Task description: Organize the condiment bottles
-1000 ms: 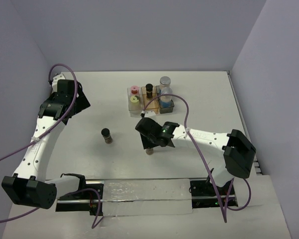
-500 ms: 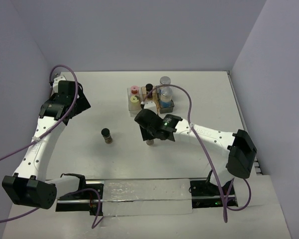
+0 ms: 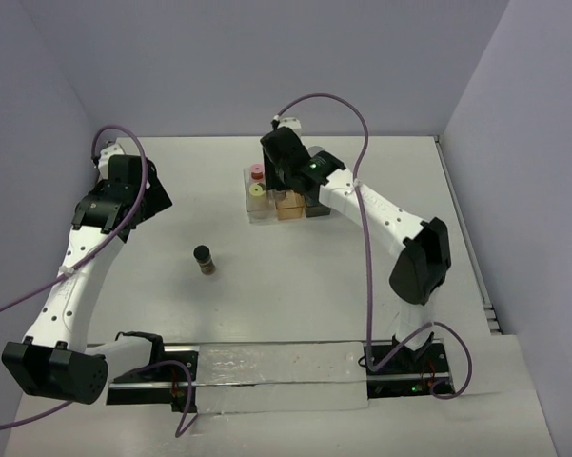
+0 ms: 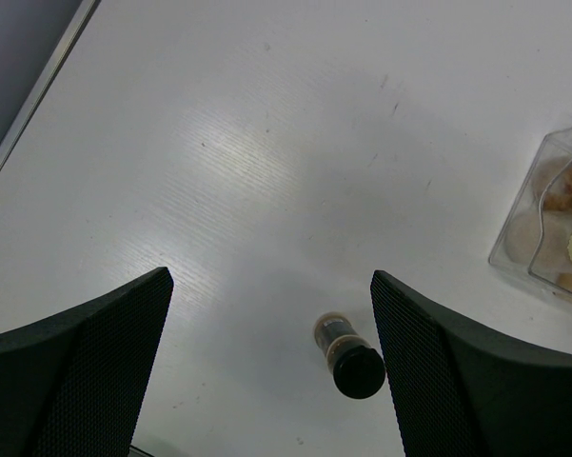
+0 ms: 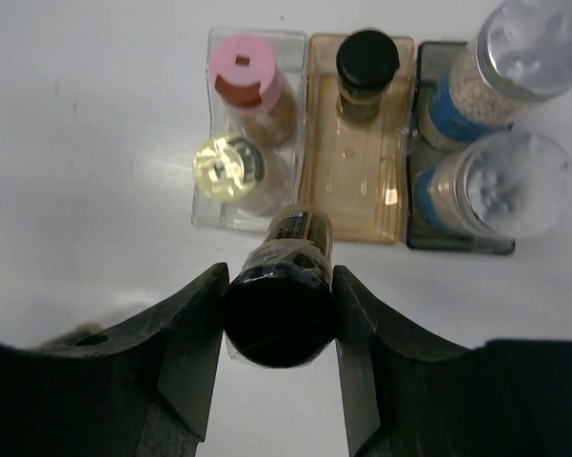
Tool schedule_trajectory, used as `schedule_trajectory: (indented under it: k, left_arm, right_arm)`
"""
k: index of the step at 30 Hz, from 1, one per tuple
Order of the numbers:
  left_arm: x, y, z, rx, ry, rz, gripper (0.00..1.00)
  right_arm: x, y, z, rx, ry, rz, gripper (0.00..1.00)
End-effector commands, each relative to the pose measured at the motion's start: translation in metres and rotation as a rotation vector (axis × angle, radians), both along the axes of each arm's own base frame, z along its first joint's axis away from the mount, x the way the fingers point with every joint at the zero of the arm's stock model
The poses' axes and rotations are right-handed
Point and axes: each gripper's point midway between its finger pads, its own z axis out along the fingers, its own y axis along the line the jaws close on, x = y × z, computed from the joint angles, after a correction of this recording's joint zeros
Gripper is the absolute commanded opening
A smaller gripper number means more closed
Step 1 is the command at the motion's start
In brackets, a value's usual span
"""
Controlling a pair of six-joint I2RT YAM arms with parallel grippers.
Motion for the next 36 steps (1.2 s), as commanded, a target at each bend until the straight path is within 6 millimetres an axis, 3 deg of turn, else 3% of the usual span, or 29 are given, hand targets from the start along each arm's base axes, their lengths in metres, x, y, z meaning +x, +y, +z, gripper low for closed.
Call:
schedule_trajectory:
  k: [1,9,15,36]
  left_arm:
    - [0.008,0.004,0.011,0.005,-0.047,0.015,0.93]
    - [0.010,0.003,0.007,0.009,-0.031,0.012,0.93]
    - [0.012,0.004,0.003,0.017,-0.019,0.011,0.93]
    - [0.015,0.004,0.001,0.018,0.000,0.018,0.93]
  right_arm:
    - [0.033,-0.004,0.013,-0.011,-0.042,-0.038,0.23]
    - [0.071,-0.012,-0.012,-0.039,-0.016,-0.085,0.22]
    - [0.082,-0.014,-0.038,-0.059,0.008,-0.106,0.22]
    - [0.095,-0.017,-0.101,-0.055,0.100,-0.102,0.23]
